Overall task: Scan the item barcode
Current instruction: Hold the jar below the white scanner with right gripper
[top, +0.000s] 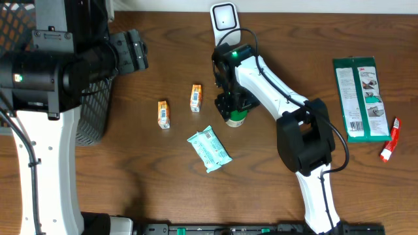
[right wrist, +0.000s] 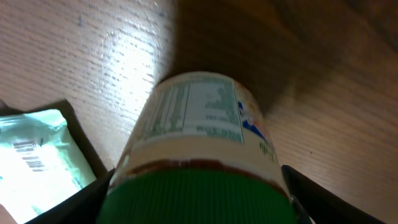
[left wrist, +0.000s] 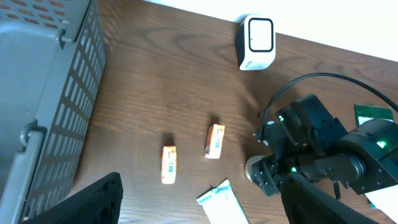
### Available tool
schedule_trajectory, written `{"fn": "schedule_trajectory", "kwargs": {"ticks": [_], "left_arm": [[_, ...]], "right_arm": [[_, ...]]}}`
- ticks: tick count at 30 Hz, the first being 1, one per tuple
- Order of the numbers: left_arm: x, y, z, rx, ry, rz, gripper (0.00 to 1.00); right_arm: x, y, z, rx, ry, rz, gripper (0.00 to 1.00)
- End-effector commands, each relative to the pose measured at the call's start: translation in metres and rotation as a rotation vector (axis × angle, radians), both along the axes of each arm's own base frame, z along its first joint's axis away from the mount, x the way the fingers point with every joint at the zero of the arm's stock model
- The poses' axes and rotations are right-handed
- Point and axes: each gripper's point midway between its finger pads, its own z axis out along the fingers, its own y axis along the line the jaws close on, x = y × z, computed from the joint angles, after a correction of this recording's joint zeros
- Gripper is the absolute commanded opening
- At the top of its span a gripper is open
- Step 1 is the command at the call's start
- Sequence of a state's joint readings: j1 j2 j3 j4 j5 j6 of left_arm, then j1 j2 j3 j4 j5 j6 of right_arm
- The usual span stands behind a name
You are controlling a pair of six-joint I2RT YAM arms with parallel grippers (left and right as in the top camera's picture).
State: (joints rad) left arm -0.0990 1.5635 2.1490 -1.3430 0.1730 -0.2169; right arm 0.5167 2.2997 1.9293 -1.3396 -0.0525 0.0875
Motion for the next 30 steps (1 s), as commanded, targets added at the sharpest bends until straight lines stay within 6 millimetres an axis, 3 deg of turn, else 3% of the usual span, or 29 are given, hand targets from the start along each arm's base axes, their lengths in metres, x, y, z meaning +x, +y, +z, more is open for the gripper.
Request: {"fn": "schedule_trajectory", "kwargs": {"ticks": [1,12,16,18,22,26,30], "left_arm": [[0.001,0.003,0.001,0.005,-0.002,0.013,0.82],[0.001,0.003,0.001,0.005,-0.002,0.013,0.82],[0.001,0.003,0.001,0.005,-0.002,0.013,0.82],[0.001,0.003,0.001,0.005,-0.002,0.013,0.82],[0.001,0.003,0.001,0.005,-0.001,0.013,0.82],[0.001,0.003,0.001,0.005,-0.002,0.013,0.82],[0.001,0.003,0.001,0.005,-0.002,0.013,0.82]], "right_arm": [[0.0,-0.003,-0.003,-0.006,0.003,-0.014,0.72],[-0.001,-0.004,-0.003,-0.008,0.005,-0.014,0.55],[-0.002,-0.003,0.0,-0.005,0.008,-0.013,0.43],[-0.001,-0.003,0.005,0.002,-0.004,-0.014,0.42],[0.003,0.0,0.027,0.033,-0.057,-0.013,0.38],[0.008,0.004,0.067,0.09,-0.156,-0.012,0.27],[0.011,0.005,0.115,0.156,-0.273,-0.012,0.01]]}}
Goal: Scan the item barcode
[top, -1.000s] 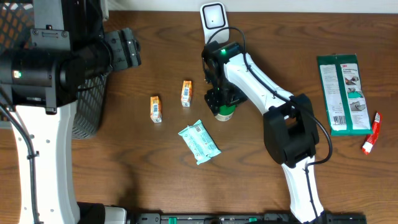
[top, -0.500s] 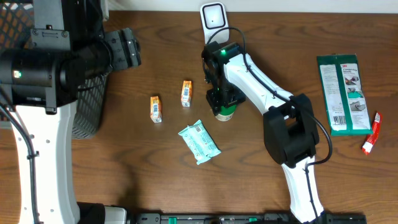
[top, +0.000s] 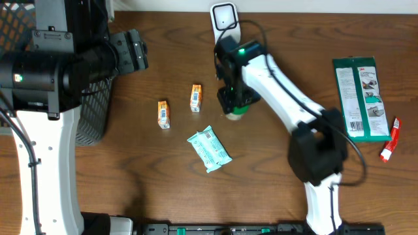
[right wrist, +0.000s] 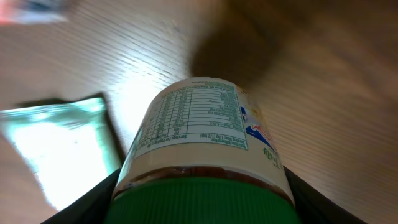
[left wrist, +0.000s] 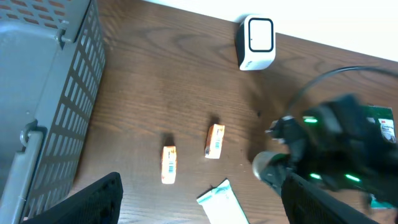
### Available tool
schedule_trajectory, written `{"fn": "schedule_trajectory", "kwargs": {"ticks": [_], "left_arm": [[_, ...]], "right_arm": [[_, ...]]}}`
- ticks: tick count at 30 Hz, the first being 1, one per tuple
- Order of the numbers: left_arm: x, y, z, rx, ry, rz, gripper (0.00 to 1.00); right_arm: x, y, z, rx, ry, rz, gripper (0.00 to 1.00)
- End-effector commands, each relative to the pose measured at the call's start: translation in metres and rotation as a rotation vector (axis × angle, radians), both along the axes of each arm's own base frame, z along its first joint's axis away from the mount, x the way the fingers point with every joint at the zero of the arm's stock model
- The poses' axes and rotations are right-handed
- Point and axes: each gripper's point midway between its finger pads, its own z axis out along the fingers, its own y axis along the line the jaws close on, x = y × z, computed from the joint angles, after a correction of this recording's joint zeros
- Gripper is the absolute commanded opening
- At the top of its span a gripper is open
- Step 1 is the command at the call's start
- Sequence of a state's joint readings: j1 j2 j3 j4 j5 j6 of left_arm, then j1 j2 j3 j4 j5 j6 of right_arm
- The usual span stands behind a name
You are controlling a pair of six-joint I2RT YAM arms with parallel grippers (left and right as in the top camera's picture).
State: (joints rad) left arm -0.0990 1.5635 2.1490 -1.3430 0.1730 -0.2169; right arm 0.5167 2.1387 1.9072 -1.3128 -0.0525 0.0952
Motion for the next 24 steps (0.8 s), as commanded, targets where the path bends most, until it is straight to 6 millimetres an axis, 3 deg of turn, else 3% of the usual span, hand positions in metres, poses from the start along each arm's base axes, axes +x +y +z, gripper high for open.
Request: {"fn": "schedule_trajectory", "kwargs": {"ticks": [1,7,13,19,24], "left_arm": [[0.001,0.003,0.001,0.005,-0.002,0.013,0.82],[0.001,0.003,0.001,0.005,-0.002,0.013,0.82],[0.001,0.003,0.001,0.005,-0.002,0.013,0.82],[0.001,0.003,0.001,0.005,-0.002,0.013,0.82],[0.001,0.003,0.001,0.005,-0.002,0.013,0.82]], "right_arm": [[0.004,0.001,0.068,0.092,-0.159,-0.005,0.01],[0.017,0.003,0.136,0.197,-0.387,-0.012,0.01],[0.054,-0.003,0.168,0.173,-0.612,-0.059,0.01],[0.098,0.006,0.171,0.175,-0.757,-0.1,0.01],[0.135,0.015,0.156,0.187,-0.825,-0.128,0.01]]}}
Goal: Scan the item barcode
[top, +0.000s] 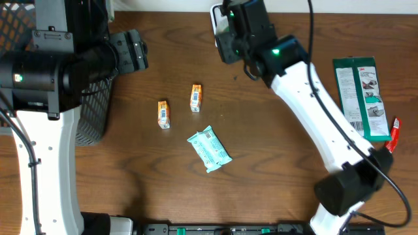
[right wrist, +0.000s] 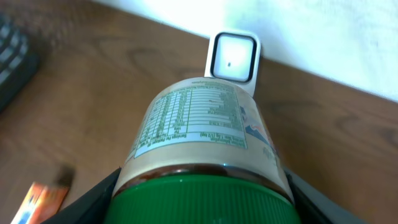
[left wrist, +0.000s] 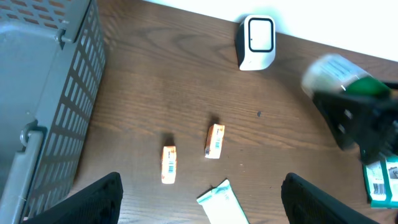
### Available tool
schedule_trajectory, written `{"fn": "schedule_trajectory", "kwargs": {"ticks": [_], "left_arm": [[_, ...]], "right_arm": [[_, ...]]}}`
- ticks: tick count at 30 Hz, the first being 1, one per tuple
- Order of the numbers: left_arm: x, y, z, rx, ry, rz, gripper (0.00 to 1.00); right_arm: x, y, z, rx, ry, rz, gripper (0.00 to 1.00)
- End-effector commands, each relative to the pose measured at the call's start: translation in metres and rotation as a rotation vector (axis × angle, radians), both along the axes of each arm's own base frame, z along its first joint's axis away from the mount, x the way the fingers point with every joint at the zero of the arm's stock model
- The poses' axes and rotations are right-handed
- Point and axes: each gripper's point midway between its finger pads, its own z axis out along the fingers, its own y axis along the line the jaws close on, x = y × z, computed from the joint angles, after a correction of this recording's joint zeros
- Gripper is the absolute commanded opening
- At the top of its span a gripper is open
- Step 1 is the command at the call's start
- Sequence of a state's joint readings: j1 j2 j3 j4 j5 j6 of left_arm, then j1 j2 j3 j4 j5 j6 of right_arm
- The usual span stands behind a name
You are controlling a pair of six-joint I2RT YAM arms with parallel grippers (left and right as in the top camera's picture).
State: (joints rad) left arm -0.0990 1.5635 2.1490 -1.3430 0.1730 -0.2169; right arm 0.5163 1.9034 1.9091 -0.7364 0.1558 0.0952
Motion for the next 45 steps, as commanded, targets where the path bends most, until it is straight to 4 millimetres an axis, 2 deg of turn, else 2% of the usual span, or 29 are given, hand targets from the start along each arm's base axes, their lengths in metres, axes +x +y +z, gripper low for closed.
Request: {"fn": "schedule_trajectory", "kwargs": {"ticks": [1,10,17,29,34,37,39,42,45], "left_arm": [[0.001,0.003,0.001,0.005,-0.002,0.013,0.82],[0.001,0.003,0.001,0.005,-0.002,0.013,0.82],[0.001,0.003,0.001,0.006,-0.002,0.013,0.82],[0.001,0.003,0.001,0.005,-0.002,0.013,0.82],[0.001,0.003,0.001,0.005,-0.002,0.013,0.82],[0.001,0.003,0.001,0.005,-0.002,0.013,0.82],[0.001,0.003,0.001,0.005,-0.002,0.013,0.82],[0.001,0.003,0.001,0.005,-0.002,0.013,0.82],[0.001,0.003,0.001,0.005,-0.002,0.013,0.82]], "right_arm": [[0.03,-0.008,-0.02,-0.024,-0.029,-0.063,0.01],[0.112,0.005,-0.065,0.032,-0.209,-0.086,0.01],[0.15,-0.003,-0.083,0.085,-0.317,-0.124,0.01],[0.175,0.012,-0.1,0.172,-0.448,-0.096,0.01],[0.182,0.008,-0.115,0.173,-0.456,-0.105,0.01],[0.184,0.002,-0.118,0.169,-0.453,-0.115,0.01],[0.186,-0.002,-0.116,0.172,-0.46,-0.12,0.01],[0.187,-0.001,-0.103,0.191,-0.492,-0.115,0.01],[0.181,0.004,-0.075,0.212,-0.5,-0.081,0.01]]}}
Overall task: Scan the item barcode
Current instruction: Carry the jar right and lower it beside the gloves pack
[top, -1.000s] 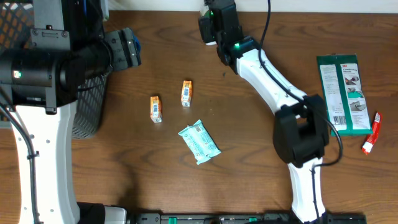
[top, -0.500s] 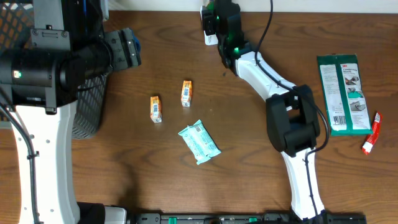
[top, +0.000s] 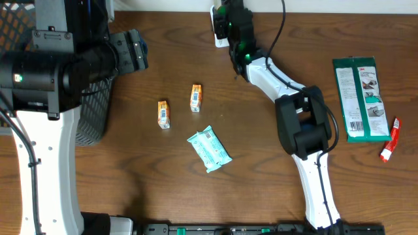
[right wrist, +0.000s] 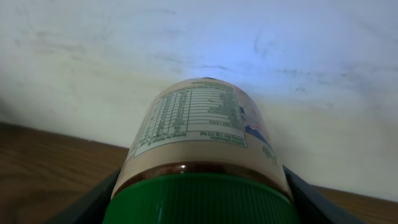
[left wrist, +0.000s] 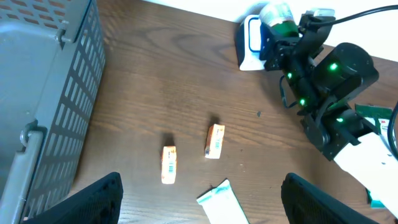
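The item is a jar with a green lid [right wrist: 202, 199] and a cream nutrition label [right wrist: 196, 118]. My right gripper [right wrist: 202, 202] is shut on it at the lid end. The right wrist view looks along the jar at a white wall. In the left wrist view the jar [left wrist: 278, 14] hangs just above and to the right of the white scanner [left wrist: 250, 45] at the table's back edge. Overhead, the right gripper [top: 232, 18] covers most of the scanner [top: 215, 27]. My left gripper [left wrist: 199, 208] is open and holds nothing, high over the table's left.
Two small orange boxes [top: 163, 113] [top: 195, 97] and a teal packet [top: 209, 149] lie mid-table. A green package [top: 358, 98] and a red tube [top: 389, 141] lie at the right. A grey basket [left wrist: 37, 93] stands at the left edge.
The right arm has reached further back with the jar. The jar was in front of the scanner, which showed in the right wrist view; now it is right at the scanner, facing the wall.
My right gripper was shut on the jar standing mid-table beside the teal packet. A second later it still held the jar close over the table. Then the jar was raised, pointing at the scanner. Now it hangs at the scanner. The left arm stayed still.
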### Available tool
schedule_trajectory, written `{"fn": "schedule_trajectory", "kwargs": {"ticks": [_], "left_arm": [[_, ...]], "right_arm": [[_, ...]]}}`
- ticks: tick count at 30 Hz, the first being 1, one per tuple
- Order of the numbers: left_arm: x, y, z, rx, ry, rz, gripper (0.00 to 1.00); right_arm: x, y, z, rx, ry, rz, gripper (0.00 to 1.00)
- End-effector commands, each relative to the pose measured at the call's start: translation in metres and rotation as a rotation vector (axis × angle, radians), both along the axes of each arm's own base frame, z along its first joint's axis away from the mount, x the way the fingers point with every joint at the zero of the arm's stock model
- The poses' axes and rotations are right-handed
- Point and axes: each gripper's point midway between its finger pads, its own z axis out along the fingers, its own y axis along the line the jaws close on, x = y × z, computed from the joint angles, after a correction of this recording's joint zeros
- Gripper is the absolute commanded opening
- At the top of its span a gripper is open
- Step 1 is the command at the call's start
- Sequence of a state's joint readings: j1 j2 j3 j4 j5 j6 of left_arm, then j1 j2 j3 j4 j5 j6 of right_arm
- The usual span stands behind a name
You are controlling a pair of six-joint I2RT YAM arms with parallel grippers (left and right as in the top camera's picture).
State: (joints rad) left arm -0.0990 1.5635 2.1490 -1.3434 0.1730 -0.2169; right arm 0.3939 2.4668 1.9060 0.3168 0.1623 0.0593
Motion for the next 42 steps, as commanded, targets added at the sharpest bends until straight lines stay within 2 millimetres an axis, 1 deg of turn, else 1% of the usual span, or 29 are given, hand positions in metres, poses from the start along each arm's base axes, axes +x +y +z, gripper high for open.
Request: {"fn": "schedule_trajectory", "kwargs": {"ticks": [1,3,5,7,8,9,11,13,14,16,19,23,26,31,34,38,42], "left_arm": [[0.001,0.003,0.001,0.005,-0.002,0.013,0.82],[0.001,0.003,0.001,0.005,-0.002,0.013,0.82],[0.001,0.003,0.001,0.005,-0.002,0.013,0.82],[0.001,0.003,0.001,0.005,-0.002,0.013,0.82],[0.001,0.003,0.001,0.005,-0.002,0.013,0.82],[0.001,0.003,0.001,0.005,-0.002,0.013,0.82],[0.001,0.003,0.001,0.005,-0.002,0.013,0.82],[0.001,0.003,0.001,0.005,-0.002,0.013,0.82],[0.001,0.003,0.001,0.005,-0.002,0.013,0.82],[0.001,0.003,0.001,0.005,-0.002,0.013,0.82],[0.001,0.003,0.001,0.005,-0.002,0.013,0.82],[0.001,0.003,0.001,0.005,-0.002,0.013,0.82],[0.001,0.003,0.001,0.005,-0.002,0.013,0.82],[0.001,0.003,0.001,0.005,-0.002,0.013,0.82],[0.001,0.003,0.001,0.005,-0.002,0.013,0.82],[0.001,0.003,0.001,0.005,-0.002,0.013,0.82],[0.001,0.003,0.001,0.005,-0.002,0.013,0.82]], "right_arm": [[-0.006,0.001,0.057,0.024,-0.051,0.039,0.01],[-0.017,-0.002,0.082,0.037,-0.028,0.041,0.01],[-0.033,-0.009,0.109,0.042,0.017,0.035,0.01],[-0.055,-0.022,0.133,0.018,0.074,0.025,0.01],[-0.064,-0.029,0.142,0.008,0.098,0.02,0.01],[-0.078,-0.038,0.151,-0.006,0.136,0.014,0.01],[-0.105,-0.054,0.159,-0.036,0.215,0.003,0.01],[-0.134,-0.075,0.159,-0.08,0.317,-0.013,0.01],[-0.147,-0.086,0.155,-0.103,0.369,-0.021,0.01],[-0.169,-0.107,0.141,-0.144,0.484,-0.044,0.01],[-0.203,-0.14,0.107,-0.199,0.692,-0.089,0.01],[-0.237,-0.18,0.064,-0.24,0.932,-0.153,0.01],[-0.246,-0.201,0.039,-0.224,1.007,-0.205,0.01],[-0.266,-0.234,-0.017,-0.156,1.132,-0.328,0.01],[-0.274,-0.253,-0.046,-0.132,1.16,-0.372,0.01],[-0.285,-0.28,-0.072,-0.064,1.194,-0.424,0.01],[-0.29,-0.301,-0.087,0.015,1.196,-0.462,0.01]]}}
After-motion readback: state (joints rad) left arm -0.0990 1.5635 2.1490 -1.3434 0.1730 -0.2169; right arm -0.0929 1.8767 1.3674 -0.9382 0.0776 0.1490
